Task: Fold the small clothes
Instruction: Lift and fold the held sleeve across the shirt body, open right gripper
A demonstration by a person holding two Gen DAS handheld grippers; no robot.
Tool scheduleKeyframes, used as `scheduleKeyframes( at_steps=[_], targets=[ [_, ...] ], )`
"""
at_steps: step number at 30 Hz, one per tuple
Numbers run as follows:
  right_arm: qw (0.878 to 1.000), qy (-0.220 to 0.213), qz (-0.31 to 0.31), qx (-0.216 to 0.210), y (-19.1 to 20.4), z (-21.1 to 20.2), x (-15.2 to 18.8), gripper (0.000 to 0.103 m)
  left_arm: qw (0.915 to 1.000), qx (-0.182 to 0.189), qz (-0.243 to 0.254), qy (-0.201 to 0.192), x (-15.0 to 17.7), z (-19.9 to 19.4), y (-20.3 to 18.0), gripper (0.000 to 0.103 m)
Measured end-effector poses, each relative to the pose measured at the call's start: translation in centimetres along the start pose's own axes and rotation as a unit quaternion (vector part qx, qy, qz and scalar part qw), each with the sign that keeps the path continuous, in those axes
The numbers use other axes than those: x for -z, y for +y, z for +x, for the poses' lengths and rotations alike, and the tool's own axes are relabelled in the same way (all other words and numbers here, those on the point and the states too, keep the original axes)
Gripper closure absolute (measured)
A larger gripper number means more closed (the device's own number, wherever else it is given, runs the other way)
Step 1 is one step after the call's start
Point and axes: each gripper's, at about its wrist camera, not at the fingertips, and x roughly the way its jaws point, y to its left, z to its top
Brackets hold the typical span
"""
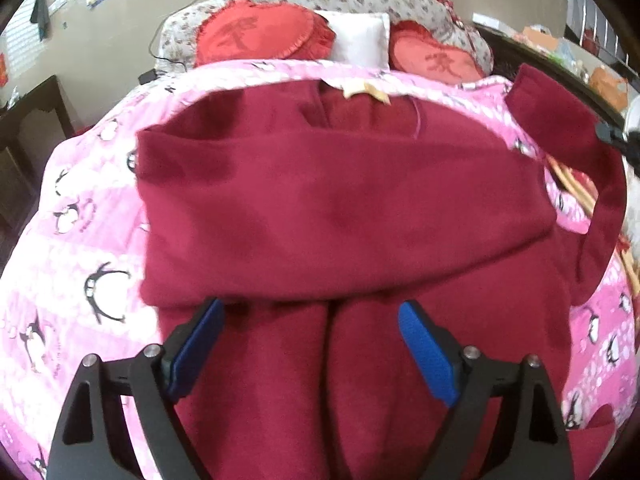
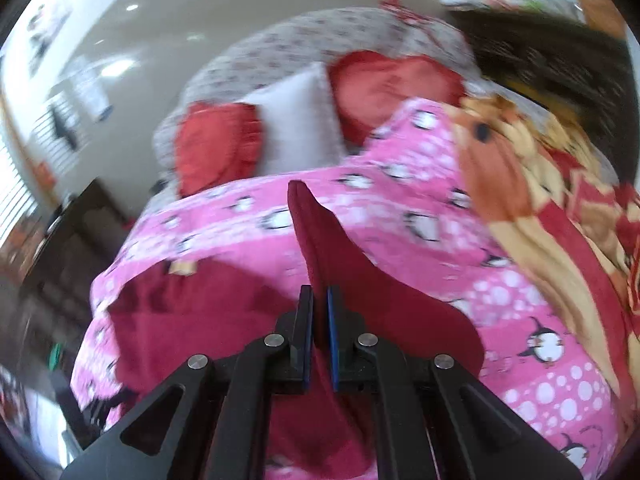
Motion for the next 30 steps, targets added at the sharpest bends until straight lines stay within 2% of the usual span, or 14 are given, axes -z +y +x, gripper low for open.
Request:
scheduleKeyframes(
  at_steps=[4, 8, 11, 14, 18, 21, 30],
  targets=[
    [0.997, 0.021, -0.023, -0.065, 4.1, 0.4, 2.6, 0.103, 0.9993, 0.012, -0.035, -0.007, -0.7, -1.0, 1.7, 0.011],
    [0.991, 0.065, -0.065, -0.095, 7.2, 2.3, 6.2, 0.103, 0.998, 0.015, -0.061, 0.005, -1.0, -0.8, 3.0, 0.011],
    [0.984, 0.124, -0.07, -0.107, 7.9, 4.7, 9.2, 0.103, 0.9967, 0.024, -0.076, 0.015, -0.9, -0.6, 3.4, 0.011],
    [0.981, 0.165, -0.065, -0.078, 7.6, 6.5, 11.2, 0.103, 0.9967, 0.035, -0.073, 0.01, -1.5, -0.9, 3.0, 0.011],
    [0.982, 0.158, -0.037, -0.095, 6.9, 5.2, 11.8, 0.103, 0.9965, 0.058, -0.06, -0.002, -3.4, -0.9, 1.5, 0.009],
    [0.984, 0.143, -0.026, -0.103, 6.2, 3.8, 11.8, 0.097, 0.9955, 0.085, -0.041, 0.006, -4.9, -0.1, -0.6, 0.008],
    [0.991, 0.105, 0.002, -0.082, 3.1, 0.0, 11.5, 0.095, 0.9952, 0.09, 0.017, 0.034, -7.5, 4.2, -6.4, 0.008]
  ],
)
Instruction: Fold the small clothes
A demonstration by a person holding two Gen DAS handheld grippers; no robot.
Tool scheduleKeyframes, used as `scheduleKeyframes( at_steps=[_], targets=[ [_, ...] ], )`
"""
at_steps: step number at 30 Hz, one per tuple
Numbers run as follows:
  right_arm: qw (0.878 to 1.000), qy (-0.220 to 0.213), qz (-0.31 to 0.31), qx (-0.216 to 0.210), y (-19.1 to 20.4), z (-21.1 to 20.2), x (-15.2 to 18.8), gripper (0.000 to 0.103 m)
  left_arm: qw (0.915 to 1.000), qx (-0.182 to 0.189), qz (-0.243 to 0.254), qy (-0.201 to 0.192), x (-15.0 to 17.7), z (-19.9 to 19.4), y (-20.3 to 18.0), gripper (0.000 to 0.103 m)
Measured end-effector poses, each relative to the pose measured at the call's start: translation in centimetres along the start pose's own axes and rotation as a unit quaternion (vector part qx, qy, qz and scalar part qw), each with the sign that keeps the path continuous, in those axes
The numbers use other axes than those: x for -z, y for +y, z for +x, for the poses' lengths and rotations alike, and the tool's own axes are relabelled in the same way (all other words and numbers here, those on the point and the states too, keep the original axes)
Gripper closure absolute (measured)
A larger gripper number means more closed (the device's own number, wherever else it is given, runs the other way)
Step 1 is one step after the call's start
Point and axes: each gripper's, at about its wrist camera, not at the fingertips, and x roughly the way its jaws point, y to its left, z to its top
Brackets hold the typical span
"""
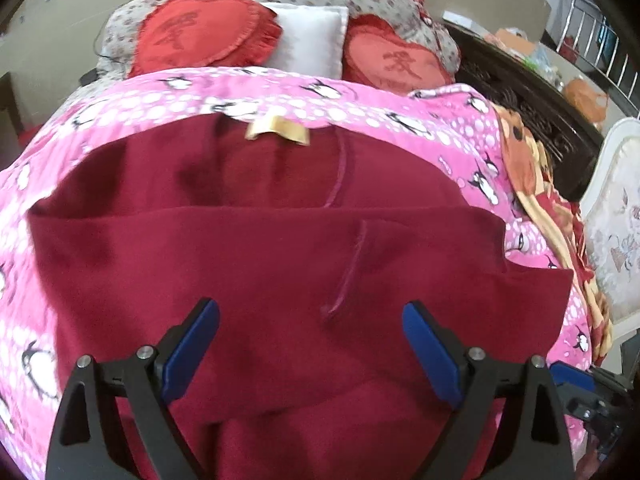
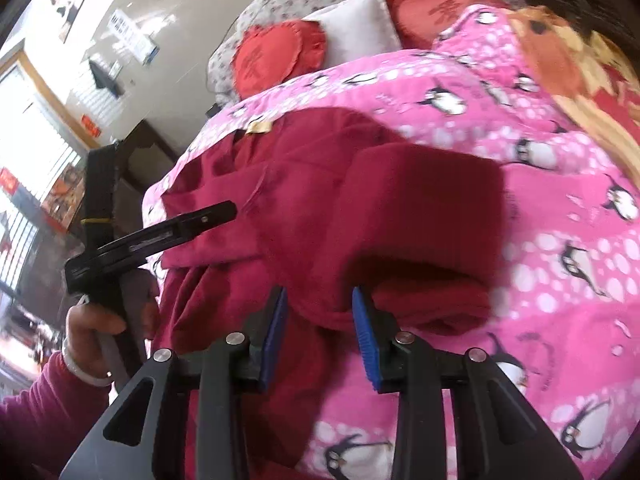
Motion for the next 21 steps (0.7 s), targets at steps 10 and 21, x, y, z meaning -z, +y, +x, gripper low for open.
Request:
scheduleKeyframes(
  at_steps=[10, 21],
  targets=[
    [0.999, -0.025, 0.044, 0.002, -3.4, -1.8, -0.1, 0.095, 0.999, 0.003, 0.039, 0.019, -1.1, 3.0, -2.8, 0.088],
    [0.996, -0.047, 0.071, 0.023, -5.1, -3.5, -0.6, 0.095, 0.9958, 0.014, 0.004, -0.09, -4.2, -7.9, 1.9, 0.093]
  ],
)
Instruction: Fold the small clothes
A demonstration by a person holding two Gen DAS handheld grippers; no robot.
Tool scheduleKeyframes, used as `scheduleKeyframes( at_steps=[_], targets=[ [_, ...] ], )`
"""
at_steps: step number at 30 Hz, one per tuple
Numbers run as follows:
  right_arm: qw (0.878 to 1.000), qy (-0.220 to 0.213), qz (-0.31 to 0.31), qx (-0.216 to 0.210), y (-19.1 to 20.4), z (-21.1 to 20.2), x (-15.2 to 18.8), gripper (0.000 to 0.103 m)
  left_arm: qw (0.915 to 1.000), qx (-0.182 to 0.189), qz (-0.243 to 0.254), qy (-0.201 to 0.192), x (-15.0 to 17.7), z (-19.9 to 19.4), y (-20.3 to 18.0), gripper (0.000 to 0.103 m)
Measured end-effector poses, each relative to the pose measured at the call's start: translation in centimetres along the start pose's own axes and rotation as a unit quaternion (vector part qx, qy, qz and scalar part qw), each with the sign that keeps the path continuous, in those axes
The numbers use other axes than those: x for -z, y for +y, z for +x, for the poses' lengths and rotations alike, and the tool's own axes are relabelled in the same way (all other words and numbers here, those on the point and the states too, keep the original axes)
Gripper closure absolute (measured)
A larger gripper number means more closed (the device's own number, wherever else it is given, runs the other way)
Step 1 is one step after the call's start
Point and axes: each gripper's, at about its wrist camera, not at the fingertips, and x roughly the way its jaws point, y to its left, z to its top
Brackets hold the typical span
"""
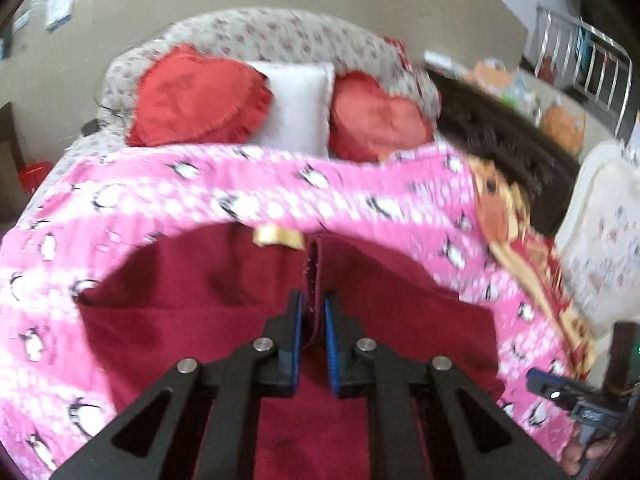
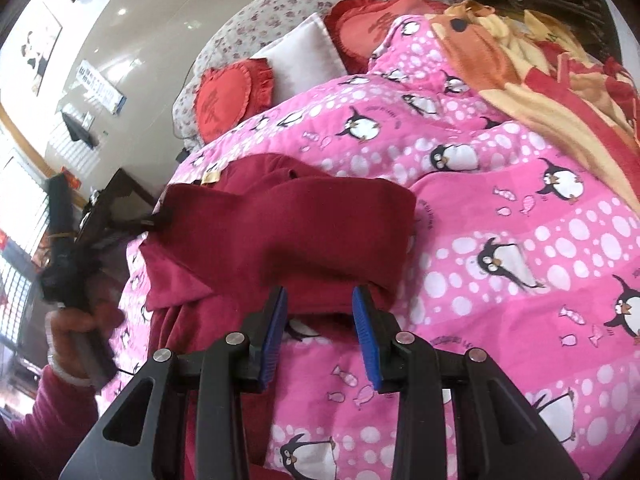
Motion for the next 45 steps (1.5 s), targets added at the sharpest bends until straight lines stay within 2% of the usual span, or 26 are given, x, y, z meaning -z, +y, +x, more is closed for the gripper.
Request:
scheduleKeyframes(
  at_steps=[4, 9, 18, 23, 27, 29, 30, 34, 38, 42, 45],
  targets=[
    [1.0, 0.0, 0.003, -0.001, 0.1, 0.2, -0.3, 0.091, 0.999, -0.028, -0.026, -0.022, -0.3, -2.9, 3.5, 0.093],
    [1.0, 0.01, 0.007, 0.003, 0.3, 1.5, -0.7, 0.089, 0.9973, -0.053, -0.044, -0.025, 0.3, -4.6, 6.9, 0.093],
    [1.0, 0.026, 0.013, 0.004, 0.3, 5.4, -4.1, 0.084, 0.9933, -0.088, -0.074, -0.014, 2.1, -5.1, 10.8, 0.093],
    [0.999, 0.037, 0.028, -0.018, 0.2, 8.0, -5.9, 0.081, 0.9936, -0.087, -0.071, -0.001, 3.0, -4.4, 10.7, 0.092],
    [0.998, 0.053, 0.021, -0.012, 0.9, 10.3, -6.4, 0.081, 0.9947, -0.084, -0.059, 0.007, 3.5, -3.9, 9.8, 0.092],
    [0.999, 0.05, 0.016, -0.013, 1.2, 10.7, -6.5, 0.085, 0.9951, -0.082, -0.054, 0.01, 3.7, -3.7, 9.5, 0.092],
    [0.999, 0.042, 0.005, -0.01, 1.5, 10.6, -6.5, 0.103, 0.9953, -0.08, -0.054, 0.011, 3.6, -3.7, 9.4, 0.092],
    [0.999, 0.005, -0.05, 0.019, 3.3, 9.4, -7.0, 0.103, 0.996, -0.068, -0.059, 0.003, 3.2, -4.0, 9.1, 0.092],
    [0.997, -0.036, -0.06, 0.029, 3.6, 7.7, -8.2, 0.103, 0.996, -0.065, -0.06, -0.003, 2.9, -3.6, 9.0, 0.092],
    [0.998, -0.035, -0.04, 0.039, 2.4, 8.4, -9.2, 0.103, 0.994, -0.072, -0.08, 0.019, 4.2, -1.3, 10.0, 0.092],
    [0.997, -0.028, -0.048, 0.06, 2.0, 9.9, -9.1, 0.103, 0.9908, -0.083, -0.098, 0.043, 5.9, 0.7, 11.1, 0.092]
  ],
)
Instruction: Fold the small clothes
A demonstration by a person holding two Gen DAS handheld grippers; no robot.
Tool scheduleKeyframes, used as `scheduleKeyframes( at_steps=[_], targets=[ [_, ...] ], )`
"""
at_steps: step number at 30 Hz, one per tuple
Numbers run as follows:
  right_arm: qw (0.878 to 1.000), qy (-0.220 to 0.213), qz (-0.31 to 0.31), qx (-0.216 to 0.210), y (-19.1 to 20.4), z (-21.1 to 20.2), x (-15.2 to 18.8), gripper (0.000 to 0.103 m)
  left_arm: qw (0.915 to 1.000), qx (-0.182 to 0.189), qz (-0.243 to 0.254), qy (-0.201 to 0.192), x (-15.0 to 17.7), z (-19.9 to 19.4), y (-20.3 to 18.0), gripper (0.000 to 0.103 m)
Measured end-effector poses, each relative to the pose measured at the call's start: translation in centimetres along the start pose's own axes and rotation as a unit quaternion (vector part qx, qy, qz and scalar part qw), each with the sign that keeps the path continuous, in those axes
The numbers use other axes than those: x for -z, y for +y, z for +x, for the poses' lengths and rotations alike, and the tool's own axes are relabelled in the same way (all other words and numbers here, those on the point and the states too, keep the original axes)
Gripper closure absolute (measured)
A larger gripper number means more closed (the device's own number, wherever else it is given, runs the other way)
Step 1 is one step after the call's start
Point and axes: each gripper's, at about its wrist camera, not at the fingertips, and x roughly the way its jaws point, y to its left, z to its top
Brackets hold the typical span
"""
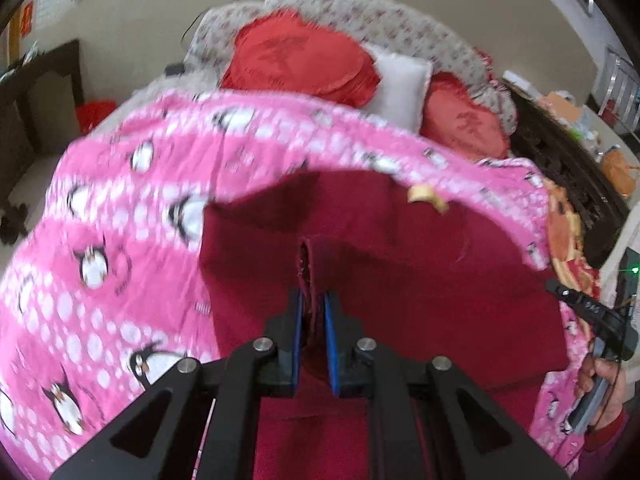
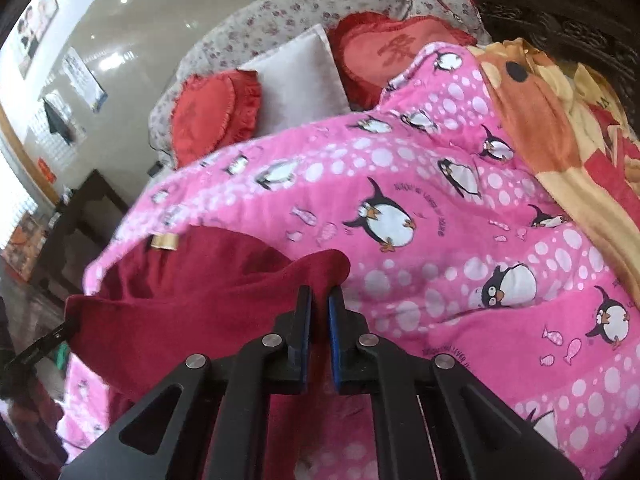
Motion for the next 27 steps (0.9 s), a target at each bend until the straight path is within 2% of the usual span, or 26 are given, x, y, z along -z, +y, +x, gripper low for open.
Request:
scheduleKeyframes(
  at_steps=[4, 7, 8, 10, 12, 15, 17, 18, 19, 20, 24, 27],
  targets=[
    [1.0, 0.019, 0.02, -0.005, -1.6, 1.3, 0.8, 0.103, 0.9997, -0.008, -0.007, 0.023, 1.4, 1.8, 0.9, 0.092],
    [0.999, 0.017, 0.035, -0.001, -2.3, -0.6, 1.1, 0.103, 0.9998, -0.008, -0.002, 0.019, 1.7, 1.7, 1.0, 0.092],
    [0.999, 0.018, 0.037, -0.01, -2.3, -1.3, 1.2, 0.1, 0.9998, -0.009, 0.0, 0.017, 1.6, 1.7, 0.9, 0.092],
    [0.998, 0.027, 0.043, -0.047, -2.2, -2.9, 2.0, 0.084, 0.9998, -0.011, 0.001, 0.015, 1.6, 1.5, 0.7, 0.092],
    [0.996, 0.051, 0.037, -0.063, -1.6, -3.5, 3.1, 0.077, 0.9998, -0.013, 0.001, 0.015, 1.7, 1.6, 0.6, 0.092],
    [0.992, 0.091, 0.03, -0.077, -0.7, -3.2, 5.2, 0.077, 0.9997, -0.015, 0.0, 0.017, 1.6, 1.7, 0.5, 0.092],
    [0.989, 0.114, 0.033, -0.09, -0.3, -2.4, 6.5, 0.077, 0.9997, -0.015, -0.001, 0.018, 1.7, 1.7, 0.5, 0.092],
    [0.988, 0.121, 0.031, -0.092, -0.1, -2.0, 7.0, 0.08, 0.9997, -0.015, 0.0, 0.018, 1.7, 1.6, 0.5, 0.092],
    [0.988, 0.124, 0.026, -0.086, 0.1, -1.7, 7.4, 0.098, 0.9997, -0.015, 0.0, 0.018, 1.7, 1.6, 0.5, 0.092],
    [0.989, 0.121, 0.023, -0.084, 0.1, -1.7, 7.5, 0.103, 0.9998, -0.013, 0.0, 0.017, 1.7, 1.5, 0.5, 0.091],
    [0.993, 0.084, 0.022, -0.074, -0.6, -3.1, 7.3, 0.103, 0.9996, -0.014, 0.009, 0.023, 2.2, 2.0, 0.5, 0.089],
    [0.995, 0.097, 0.001, -0.023, -0.8, -2.1, 7.7, 0.103, 0.9994, -0.015, 0.006, 0.032, 2.7, 2.8, 0.6, 0.087]
  ],
)
